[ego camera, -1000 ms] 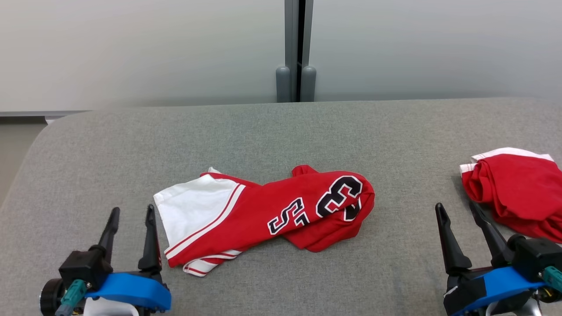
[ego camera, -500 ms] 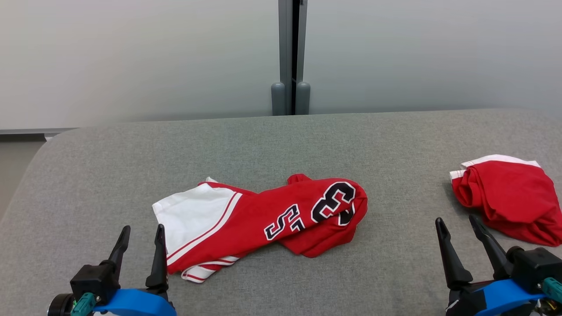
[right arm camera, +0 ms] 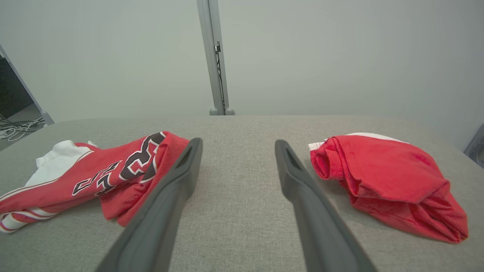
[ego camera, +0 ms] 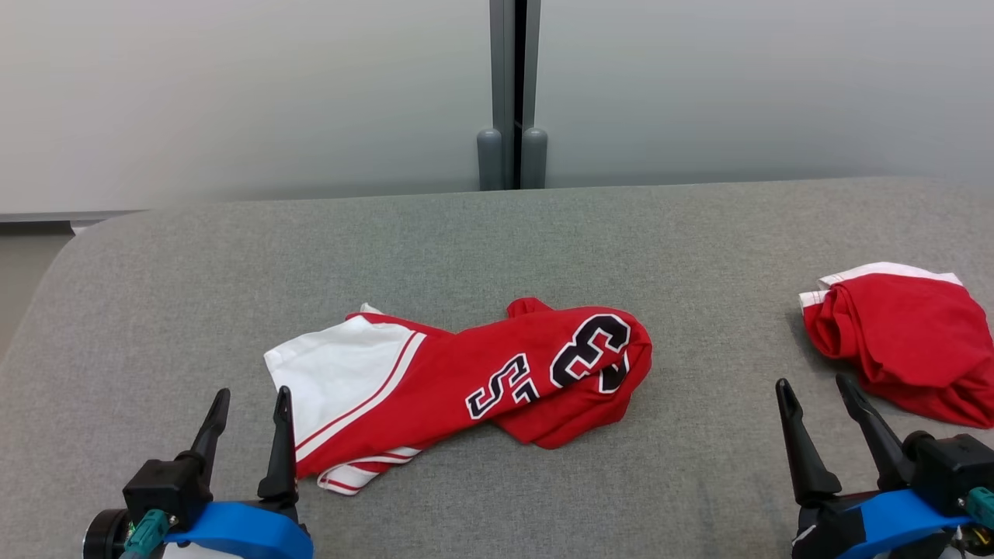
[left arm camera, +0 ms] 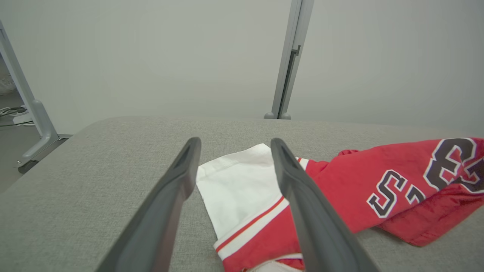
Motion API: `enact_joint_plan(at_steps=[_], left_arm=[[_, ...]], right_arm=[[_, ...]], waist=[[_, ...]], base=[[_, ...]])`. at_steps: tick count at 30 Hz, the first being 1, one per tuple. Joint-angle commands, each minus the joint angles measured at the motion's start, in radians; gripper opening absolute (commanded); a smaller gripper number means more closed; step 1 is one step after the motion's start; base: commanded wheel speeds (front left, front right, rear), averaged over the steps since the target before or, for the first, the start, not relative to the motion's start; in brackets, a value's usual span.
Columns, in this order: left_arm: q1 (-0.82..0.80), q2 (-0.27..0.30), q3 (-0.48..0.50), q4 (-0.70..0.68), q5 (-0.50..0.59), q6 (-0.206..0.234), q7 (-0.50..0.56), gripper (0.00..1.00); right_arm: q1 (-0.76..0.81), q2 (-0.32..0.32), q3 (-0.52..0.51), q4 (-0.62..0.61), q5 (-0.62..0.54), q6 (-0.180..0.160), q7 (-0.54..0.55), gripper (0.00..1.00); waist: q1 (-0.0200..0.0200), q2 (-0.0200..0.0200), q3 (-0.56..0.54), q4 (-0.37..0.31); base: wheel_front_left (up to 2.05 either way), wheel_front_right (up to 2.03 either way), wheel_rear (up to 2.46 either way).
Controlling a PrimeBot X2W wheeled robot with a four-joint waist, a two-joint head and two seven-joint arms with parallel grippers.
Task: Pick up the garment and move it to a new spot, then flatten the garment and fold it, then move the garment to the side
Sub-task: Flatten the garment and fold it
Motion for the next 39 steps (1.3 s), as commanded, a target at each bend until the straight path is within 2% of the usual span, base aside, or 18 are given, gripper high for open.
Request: enact_joint_plan(at_steps=[1, 9, 17, 24, 25, 26, 33, 39], left_arm=[[-0.019, 0.003, 0.0, -0.005, 0.005, 0.002, -0.004, 1.0], [-0.108, -0.013, -0.015, -0.031, 0.03, 0.004, -0.017, 1.0], [-0.207, -0.045, -0.032, -0.017, 0.061, -0.01, -0.038, 1.0], [-0.242, -0.075, -0.024, 0.017, 0.054, -0.028, -0.05, 1.0], [-0.245, -0.079, -0.022, 0.023, 0.053, -0.031, -0.051, 1.0], [-0.247, -0.081, -0.021, 0.028, 0.056, -0.032, -0.051, 1.0], [-0.251, -0.088, -0.004, 0.041, 0.068, -0.04, -0.054, 1.0], [-0.235, -0.095, 0.018, 0.034, 0.08, -0.043, -0.053, 1.0]], right_arm=[[-0.013, 0.001, -0.003, -0.003, 0.001, 0.0, 0.003, 1.0], [-0.089, -0.035, 0.035, 0.081, 0.012, 0.0, 0.0, 1.0], [-0.241, -0.061, 0.181, 0.295, 0.061, 0.0, -0.04, 1.0], [-0.343, -0.069, 0.257, 0.468, 0.108, 0.0, -0.086, 1.0], [-0.353, -0.076, 0.26, 0.484, 0.113, 0.0, -0.093, 0.38], [-0.36, -0.08, 0.266, 0.497, 0.12, 0.0, -0.1, 0.0], [-0.392, -0.134, 0.272, 0.505, 0.142, 0.0, -0.151, 0.0], [-0.41, -0.212, 0.208, 0.43, 0.118, 0.0, -0.183, 0.0]], waist=[[0.0, 0.0, 0.01, 0.006], [0.0, 0.0, 0.134, 0.051], [0.0, 0.0, 0.243, 0.102], [0.0, 0.0, 0.272, 0.121], [0.0, 0.0, 0.273, 0.121], [0.0, 0.0, 0.272, 0.121], [0.0, 0.0, 0.266, 0.111], [0.0, 0.0, 0.247, 0.087]], base=[[0.0, 0.0, 0.0], [0.0, 0.0, 0.0], [0.0, 0.0, 0.0], [0.0, 0.0, 0.0], [0.0, 0.0, 0.0], [0.0, 0.0, 0.0], [0.0, 0.0, 0.0], [0.0, 0.0, 0.0]])
